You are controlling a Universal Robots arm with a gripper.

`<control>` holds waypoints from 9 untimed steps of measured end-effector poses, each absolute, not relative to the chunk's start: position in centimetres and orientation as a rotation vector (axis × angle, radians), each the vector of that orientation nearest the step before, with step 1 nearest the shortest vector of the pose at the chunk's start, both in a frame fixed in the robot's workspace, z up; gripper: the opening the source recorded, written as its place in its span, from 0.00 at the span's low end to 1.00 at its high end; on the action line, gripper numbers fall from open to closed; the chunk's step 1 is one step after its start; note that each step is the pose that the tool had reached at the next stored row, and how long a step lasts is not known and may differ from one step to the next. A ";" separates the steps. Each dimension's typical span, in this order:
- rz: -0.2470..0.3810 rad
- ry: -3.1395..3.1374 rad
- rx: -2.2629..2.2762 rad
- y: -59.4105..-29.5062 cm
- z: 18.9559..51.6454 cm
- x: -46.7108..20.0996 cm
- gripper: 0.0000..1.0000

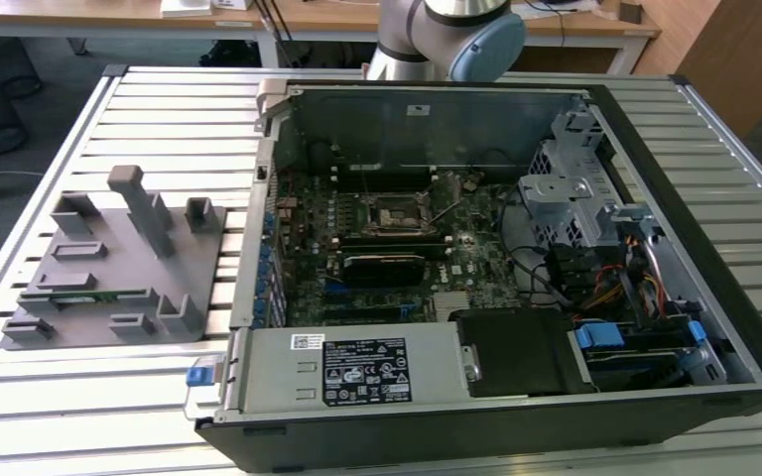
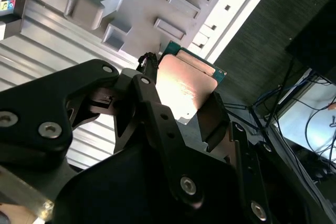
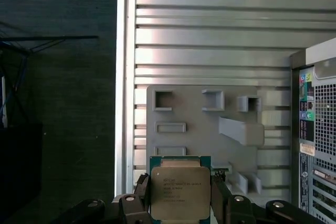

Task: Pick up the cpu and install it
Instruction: 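Pick up the cpu and move it towards the insertion slot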

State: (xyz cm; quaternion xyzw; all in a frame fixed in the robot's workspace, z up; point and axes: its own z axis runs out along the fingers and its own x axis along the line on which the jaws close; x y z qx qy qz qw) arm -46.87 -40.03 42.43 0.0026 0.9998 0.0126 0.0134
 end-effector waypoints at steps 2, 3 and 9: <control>0.039 3.115 0.008 -40.0 42.7 -46.9 0.55; 0.039 3.115 0.008 -40.0 42.7 -46.9 0.55; 0.039 3.115 0.008 -40.0 42.7 -46.9 0.55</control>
